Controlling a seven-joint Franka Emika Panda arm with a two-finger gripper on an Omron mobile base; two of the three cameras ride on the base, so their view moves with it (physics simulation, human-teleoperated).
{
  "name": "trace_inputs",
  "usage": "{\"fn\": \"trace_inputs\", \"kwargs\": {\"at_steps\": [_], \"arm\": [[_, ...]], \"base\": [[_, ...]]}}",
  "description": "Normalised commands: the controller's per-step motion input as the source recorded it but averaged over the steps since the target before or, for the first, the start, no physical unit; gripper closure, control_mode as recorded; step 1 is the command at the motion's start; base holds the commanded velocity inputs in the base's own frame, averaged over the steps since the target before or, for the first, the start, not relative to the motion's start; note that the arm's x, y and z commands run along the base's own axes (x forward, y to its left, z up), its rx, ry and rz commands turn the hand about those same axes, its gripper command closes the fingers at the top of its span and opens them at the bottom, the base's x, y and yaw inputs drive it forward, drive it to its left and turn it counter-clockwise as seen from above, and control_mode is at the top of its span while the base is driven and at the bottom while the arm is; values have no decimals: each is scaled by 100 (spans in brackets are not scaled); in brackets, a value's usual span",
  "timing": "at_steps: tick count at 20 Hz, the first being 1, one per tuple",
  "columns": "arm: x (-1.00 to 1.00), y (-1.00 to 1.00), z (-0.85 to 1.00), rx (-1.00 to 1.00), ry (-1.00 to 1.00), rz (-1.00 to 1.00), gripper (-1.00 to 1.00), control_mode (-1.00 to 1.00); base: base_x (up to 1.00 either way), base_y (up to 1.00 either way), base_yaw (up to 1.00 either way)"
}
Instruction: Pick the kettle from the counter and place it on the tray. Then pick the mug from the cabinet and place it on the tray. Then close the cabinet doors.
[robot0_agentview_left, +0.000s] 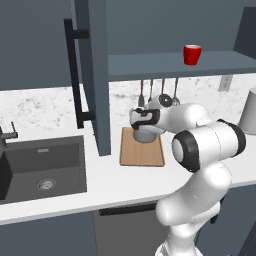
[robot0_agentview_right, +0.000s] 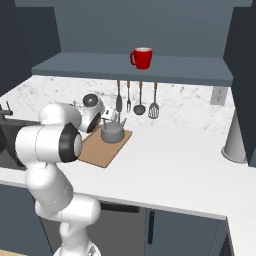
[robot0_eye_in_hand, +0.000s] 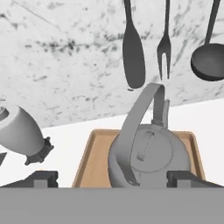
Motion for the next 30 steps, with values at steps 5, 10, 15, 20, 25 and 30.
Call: {"fn": "trace_inputs", "kwargs": {"at_steps": [5,10,15,20,25,30], "arm": [[-52,-15,58,-2,-2,-1,-100,-100],[-42,-21,70,0,0,-4,-100,-100],[-38,-24,70,0,0,-3,-100,-100],[-34,-23,72,0,0,-17,-100,-100],[-36,-23,58,0,0,-32,-100,-100],[-3,-30,56,0,2,-40,-100,-100]], "base": [[0,0,0],[0,0,0],[0,0,0],[0,0,0],[0,0,0],[0,0,0]]}}
